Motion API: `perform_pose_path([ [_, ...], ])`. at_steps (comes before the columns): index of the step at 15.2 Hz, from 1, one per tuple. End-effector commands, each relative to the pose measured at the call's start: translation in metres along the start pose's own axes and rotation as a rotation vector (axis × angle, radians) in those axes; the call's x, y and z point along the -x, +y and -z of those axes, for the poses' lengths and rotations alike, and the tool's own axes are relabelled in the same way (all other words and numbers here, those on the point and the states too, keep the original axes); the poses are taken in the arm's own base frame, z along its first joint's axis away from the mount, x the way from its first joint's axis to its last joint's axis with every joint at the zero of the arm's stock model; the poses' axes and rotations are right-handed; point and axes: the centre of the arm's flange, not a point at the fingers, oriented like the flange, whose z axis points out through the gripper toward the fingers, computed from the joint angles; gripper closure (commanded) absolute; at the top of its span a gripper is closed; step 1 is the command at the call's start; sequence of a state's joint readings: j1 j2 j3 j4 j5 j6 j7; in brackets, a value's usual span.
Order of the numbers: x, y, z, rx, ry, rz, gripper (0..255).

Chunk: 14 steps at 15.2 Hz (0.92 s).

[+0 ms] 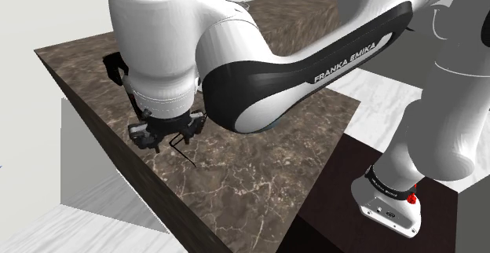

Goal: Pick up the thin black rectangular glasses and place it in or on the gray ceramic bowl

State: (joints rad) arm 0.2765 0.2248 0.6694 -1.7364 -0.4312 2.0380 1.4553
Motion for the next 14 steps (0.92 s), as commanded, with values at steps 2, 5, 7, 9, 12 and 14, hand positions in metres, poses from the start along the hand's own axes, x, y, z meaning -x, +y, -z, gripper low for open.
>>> perform_pose_path([
  [2,0.0,0.0,0.0,0.0,0.0,0.0,255],
  [5,0.0,0.0,0.0,0.0,0.0,0.0,255],
  [7,0.0,0.0,0.0,0.0,0.0,0.0,255],
  [9,0.0,0.0,0.0,0.0,0.0,0.0,255],
  [12,-0.004,-0.001,0.015,0.0,0.0,0.0,255],
  [14,-0.007,-0.002,0.025,0.0,0.0,0.0,255],
])
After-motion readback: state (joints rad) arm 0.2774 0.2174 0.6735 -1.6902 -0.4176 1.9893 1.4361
